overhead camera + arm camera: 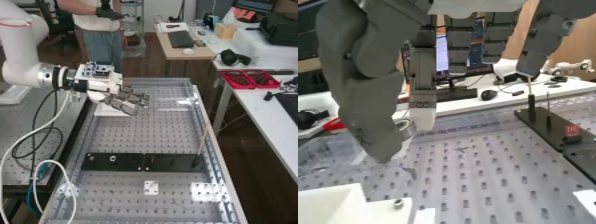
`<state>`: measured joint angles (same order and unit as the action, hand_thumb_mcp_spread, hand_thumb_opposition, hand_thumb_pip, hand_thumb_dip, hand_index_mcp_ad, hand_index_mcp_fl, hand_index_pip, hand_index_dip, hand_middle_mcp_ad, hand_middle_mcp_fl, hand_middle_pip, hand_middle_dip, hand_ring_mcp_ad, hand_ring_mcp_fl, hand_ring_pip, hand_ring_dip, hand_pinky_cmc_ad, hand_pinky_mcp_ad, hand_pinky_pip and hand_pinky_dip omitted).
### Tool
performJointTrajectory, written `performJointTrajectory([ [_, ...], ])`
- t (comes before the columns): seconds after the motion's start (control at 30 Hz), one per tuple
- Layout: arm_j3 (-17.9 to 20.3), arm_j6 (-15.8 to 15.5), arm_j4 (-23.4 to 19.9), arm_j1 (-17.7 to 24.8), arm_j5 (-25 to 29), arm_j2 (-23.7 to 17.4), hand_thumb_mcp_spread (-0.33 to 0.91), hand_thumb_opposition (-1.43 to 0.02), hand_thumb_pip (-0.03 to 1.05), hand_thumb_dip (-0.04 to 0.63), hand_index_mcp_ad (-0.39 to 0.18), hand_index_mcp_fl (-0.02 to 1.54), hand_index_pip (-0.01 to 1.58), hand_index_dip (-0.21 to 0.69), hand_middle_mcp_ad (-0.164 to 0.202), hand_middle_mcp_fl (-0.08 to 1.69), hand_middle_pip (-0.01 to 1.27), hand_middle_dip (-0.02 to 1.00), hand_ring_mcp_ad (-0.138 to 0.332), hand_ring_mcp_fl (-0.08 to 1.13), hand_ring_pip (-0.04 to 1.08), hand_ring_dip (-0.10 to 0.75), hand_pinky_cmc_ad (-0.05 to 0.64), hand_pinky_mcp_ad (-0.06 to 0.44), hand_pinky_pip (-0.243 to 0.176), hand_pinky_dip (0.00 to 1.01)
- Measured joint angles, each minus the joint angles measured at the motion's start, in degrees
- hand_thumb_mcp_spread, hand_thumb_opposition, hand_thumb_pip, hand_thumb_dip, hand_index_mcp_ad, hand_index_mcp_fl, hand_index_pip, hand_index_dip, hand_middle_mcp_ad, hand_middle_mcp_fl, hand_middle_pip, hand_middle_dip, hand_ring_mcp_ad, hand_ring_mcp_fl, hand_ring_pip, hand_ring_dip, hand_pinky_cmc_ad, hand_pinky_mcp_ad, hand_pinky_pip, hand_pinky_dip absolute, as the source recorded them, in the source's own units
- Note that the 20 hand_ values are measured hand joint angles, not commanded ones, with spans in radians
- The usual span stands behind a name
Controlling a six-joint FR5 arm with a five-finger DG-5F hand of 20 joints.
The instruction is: Grab the bearing and place it in the white container
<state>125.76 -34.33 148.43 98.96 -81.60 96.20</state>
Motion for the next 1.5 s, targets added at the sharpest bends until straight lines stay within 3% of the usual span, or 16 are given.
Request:
performJointTrajectory([
  [0.4, 3.2, 3.6, 0.1, 14.0, 14.7, -2.9, 0.47, -0.90, 0.49, 0.265, -0.099, 0.34, 1.45, 0.251, 0.051, 0.09, 0.13, 0.20, 0.129, 0.00, 0.11, 0.082, 0.346, 0.279, -0.010, 0.18],
  [0.7, 4.6, 7.1, -0.6, 23.1, 24.5, -2.7, 0.47, -0.90, 0.49, 0.265, -0.099, 0.34, 1.45, 0.253, 0.051, 0.09, 0.13, 0.20, 0.131, 0.00, 0.11, 0.082, 0.342, 0.281, -0.010, 0.18],
  [1.0, 4.5, 9.0, -1.3, 25.2, 28.6, -0.5, 0.47, -0.90, 0.49, 0.265, -0.099, 0.34, 1.45, 0.253, 0.051, 0.09, 0.13, 0.20, 0.131, 0.00, 0.11, 0.082, 0.346, 0.279, -0.010, 0.18],
  [1.43, 4.2, 10.4, 0.4, 24.5, 28.8, 1.4, 0.47, -0.90, 0.50, 0.265, -0.099, 0.34, 1.42, 0.253, 0.051, 0.10, 0.13, 0.20, 0.133, 0.00, 0.11, 0.082, 0.346, 0.279, -0.010, 0.18],
  [1.5, 3.9, 10.7, 1.4, 24.5, 28.6, 1.6, 0.48, -0.89, 0.50, 0.269, -0.105, 0.28, 1.39, 0.253, 0.051, 0.10, 0.13, 0.20, 0.129, 0.00, 0.11, 0.082, 0.346, 0.279, -0.010, 0.18],
])
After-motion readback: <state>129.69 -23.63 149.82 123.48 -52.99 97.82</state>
